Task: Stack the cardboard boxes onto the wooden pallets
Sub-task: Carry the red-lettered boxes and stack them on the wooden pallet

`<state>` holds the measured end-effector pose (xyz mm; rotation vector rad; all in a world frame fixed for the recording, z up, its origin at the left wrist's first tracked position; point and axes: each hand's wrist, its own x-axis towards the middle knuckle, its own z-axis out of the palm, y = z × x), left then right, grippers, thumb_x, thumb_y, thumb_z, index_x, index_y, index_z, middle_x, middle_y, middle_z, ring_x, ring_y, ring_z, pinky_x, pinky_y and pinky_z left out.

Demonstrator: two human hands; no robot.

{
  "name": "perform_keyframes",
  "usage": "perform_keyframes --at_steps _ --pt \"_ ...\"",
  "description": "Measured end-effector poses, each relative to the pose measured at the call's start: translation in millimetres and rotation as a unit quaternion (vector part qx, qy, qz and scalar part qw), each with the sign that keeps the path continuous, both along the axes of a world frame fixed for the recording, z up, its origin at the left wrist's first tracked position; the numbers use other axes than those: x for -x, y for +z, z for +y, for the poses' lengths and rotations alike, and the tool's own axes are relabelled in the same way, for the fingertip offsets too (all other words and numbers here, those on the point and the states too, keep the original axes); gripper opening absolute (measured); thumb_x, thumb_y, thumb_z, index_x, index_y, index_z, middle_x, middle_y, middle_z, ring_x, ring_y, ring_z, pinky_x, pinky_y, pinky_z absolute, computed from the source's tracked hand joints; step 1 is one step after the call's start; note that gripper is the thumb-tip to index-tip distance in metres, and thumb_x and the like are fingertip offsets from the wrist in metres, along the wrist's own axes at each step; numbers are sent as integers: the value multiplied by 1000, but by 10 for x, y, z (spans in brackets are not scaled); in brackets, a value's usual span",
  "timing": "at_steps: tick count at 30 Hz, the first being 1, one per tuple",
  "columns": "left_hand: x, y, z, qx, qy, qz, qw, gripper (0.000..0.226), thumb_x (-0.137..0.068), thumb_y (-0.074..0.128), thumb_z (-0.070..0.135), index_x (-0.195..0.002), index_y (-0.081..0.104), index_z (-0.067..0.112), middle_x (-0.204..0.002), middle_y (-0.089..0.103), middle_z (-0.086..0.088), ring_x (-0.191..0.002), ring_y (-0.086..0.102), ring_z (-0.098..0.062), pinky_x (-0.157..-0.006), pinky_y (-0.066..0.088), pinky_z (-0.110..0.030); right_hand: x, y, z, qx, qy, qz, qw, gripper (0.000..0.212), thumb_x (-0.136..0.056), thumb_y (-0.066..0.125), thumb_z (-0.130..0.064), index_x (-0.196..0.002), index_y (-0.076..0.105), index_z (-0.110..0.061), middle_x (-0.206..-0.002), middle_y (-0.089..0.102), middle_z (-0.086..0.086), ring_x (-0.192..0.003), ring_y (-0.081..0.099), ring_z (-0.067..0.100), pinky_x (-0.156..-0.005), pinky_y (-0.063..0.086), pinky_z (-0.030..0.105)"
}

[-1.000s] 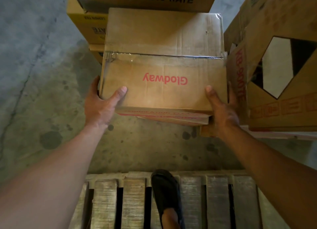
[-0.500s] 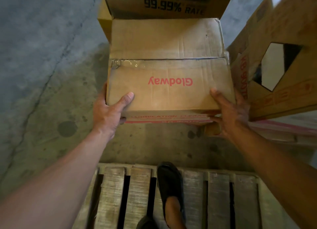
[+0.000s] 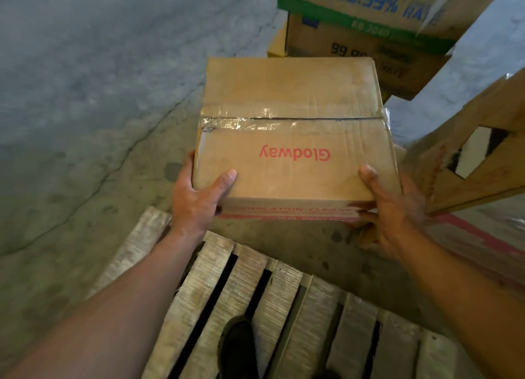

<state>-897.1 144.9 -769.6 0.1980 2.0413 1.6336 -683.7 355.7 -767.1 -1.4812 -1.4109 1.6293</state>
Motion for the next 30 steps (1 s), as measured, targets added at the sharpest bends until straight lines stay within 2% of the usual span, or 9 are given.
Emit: perform_keyframes --at_steps 5,7,9,11,15,19,22,27,30 --pt "-493 166 -542 -12 62 10 998 75 -67 87 49 -134 55 41 -113 70 7 -100 72 -22 -76 62 -52 -244 209 -285 -6 96 22 995 39 -82 75 -54 -118 61 -48 -113 72 -3 -97 74 25 -74 63 53" --pt "-720 208 -819 -21 93 13 995 65 -66 87 51 -124 58 51 -115 68 7 -103 71 -24 -79 62 -53 -304 255 -436 9 125 39 991 29 -80 77 -55 -105 62 -58 -111 74 -3 -97 74 27 -76 62 52" --pt "-964 228 -1071 -24 107 11 994 57 -69 86 46 -117 57 58 -117 67 8 -103 71 -23 -78 62 -51 -384 248 -597 -6 158 34 987 36 -76 78 -58 -107 60 -60 -112 73 -4 -99 73 27 -76 62 50" --pt "-1188 261 -1345 -27 124 13 992 66 -73 86 44 -130 53 46 -122 66 4 -104 71 -23 -74 63 -48 -468 247 -809 -20 184 37 982 42 -70 79 -64 -107 58 -66 -113 71 -10 -103 71 23 -80 62 50" --pt "-1553 361 -1914 -37 171 22 984 59 -79 82 32 -130 54 37 -117 67 5 -96 72 -17 -63 62 -34 -613 252 -1269 -21 203 52 977 51 -79 79 -46 -127 60 -47 -113 69 -11 -107 69 20 -81 62 49" --pt "-1850 475 -2413 -34 206 18 978 51 -80 82 28 -120 55 47 -113 67 8 -93 73 -15 -61 60 -32 -712 380 -1746 -13 230 68 971 33 -86 77 -32 -99 57 -55 -101 67 -13 -100 68 16 -79 62 48" --pt "-2012 568 -2776 -42 234 22 971 57 -80 82 28 -129 56 41 -115 68 5 -97 73 -22 -61 61 -36 -771 469 -2056 -3 235 76 969 32 -81 81 -35 -102 62 -51 -103 70 -9 -98 70 17 -83 60 55" --pt "-2397 512 -3520 -16 254 46 966 85 -67 88 51 -141 48 40 -122 66 3 -101 72 -23 -68 63 -46 -1008 490 -2734 -40 270 86 958 62 -66 86 -57 -122 66 -37 -112 72 -5 -105 70 20 -87 59 55" --pt "-2708 514 -3973 -15 283 45 958 95 -65 88 52 -147 40 45 -122 64 9 -104 70 -21 -74 64 -46 -1255 482 -3112 -39 273 101 956 74 -56 88 -65 -123 66 -42 -115 72 -6 -108 70 20 -89 58 53"
